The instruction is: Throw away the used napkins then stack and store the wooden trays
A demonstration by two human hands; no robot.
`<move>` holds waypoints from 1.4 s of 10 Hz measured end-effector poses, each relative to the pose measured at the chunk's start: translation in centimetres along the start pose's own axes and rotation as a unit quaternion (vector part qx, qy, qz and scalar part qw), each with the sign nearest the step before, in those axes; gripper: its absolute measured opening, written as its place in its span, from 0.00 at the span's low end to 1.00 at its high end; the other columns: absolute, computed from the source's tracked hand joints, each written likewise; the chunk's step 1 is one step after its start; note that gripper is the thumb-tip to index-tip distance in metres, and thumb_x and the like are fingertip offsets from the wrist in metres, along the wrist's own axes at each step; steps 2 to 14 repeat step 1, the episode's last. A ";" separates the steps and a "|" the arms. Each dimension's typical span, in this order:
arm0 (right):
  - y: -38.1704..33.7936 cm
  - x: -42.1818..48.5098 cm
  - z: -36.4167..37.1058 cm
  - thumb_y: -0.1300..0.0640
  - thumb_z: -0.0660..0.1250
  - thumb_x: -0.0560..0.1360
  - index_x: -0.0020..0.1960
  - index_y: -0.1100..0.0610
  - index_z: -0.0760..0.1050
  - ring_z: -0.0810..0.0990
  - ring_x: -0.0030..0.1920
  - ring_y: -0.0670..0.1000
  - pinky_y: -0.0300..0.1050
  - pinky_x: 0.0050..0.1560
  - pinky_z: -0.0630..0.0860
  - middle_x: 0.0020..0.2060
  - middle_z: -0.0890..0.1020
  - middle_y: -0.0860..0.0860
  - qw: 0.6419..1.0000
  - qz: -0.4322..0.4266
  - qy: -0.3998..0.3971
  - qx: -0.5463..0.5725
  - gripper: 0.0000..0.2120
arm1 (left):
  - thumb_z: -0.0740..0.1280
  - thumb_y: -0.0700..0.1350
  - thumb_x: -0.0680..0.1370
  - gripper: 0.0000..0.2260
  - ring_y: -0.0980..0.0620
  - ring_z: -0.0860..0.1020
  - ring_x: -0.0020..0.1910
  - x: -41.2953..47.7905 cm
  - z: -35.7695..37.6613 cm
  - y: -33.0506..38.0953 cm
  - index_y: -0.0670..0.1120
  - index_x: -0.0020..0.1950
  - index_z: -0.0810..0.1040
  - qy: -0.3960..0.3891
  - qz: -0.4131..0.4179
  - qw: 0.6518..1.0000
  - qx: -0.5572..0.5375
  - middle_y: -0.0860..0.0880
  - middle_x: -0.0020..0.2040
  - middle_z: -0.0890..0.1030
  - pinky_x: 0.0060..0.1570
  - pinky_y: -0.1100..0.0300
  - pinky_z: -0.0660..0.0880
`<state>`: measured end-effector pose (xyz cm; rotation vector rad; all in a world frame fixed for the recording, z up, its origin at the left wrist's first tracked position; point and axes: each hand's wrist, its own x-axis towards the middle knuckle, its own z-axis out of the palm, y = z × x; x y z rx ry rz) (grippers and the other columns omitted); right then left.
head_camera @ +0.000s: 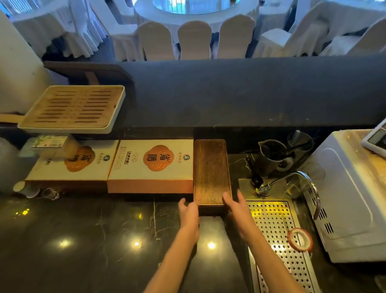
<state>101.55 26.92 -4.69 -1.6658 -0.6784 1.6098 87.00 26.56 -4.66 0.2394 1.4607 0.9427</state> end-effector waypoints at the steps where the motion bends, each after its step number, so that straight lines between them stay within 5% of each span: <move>1: 2.9 -0.7 -1.1 0.50 0.70 0.75 0.79 0.46 0.42 0.50 0.78 0.55 0.54 0.74 0.54 0.79 0.48 0.50 0.926 -0.199 0.061 -0.315 0.45 | 0.67 0.42 0.78 0.36 0.48 0.52 0.78 -1.4 -1.6 -2.5 0.54 0.79 0.51 0.040 0.181 0.959 0.215 0.48 0.80 0.48 0.74 0.48 0.55; 14: 2.9 -0.7 -1.1 0.50 0.70 0.75 0.79 0.46 0.42 0.50 0.78 0.55 0.54 0.74 0.54 0.79 0.48 0.50 0.926 -0.199 0.061 -0.315 0.45 | 0.67 0.42 0.78 0.36 0.48 0.52 0.78 -1.4 -1.6 -2.5 0.54 0.79 0.51 0.040 0.181 0.959 0.215 0.48 0.80 0.48 0.74 0.48 0.55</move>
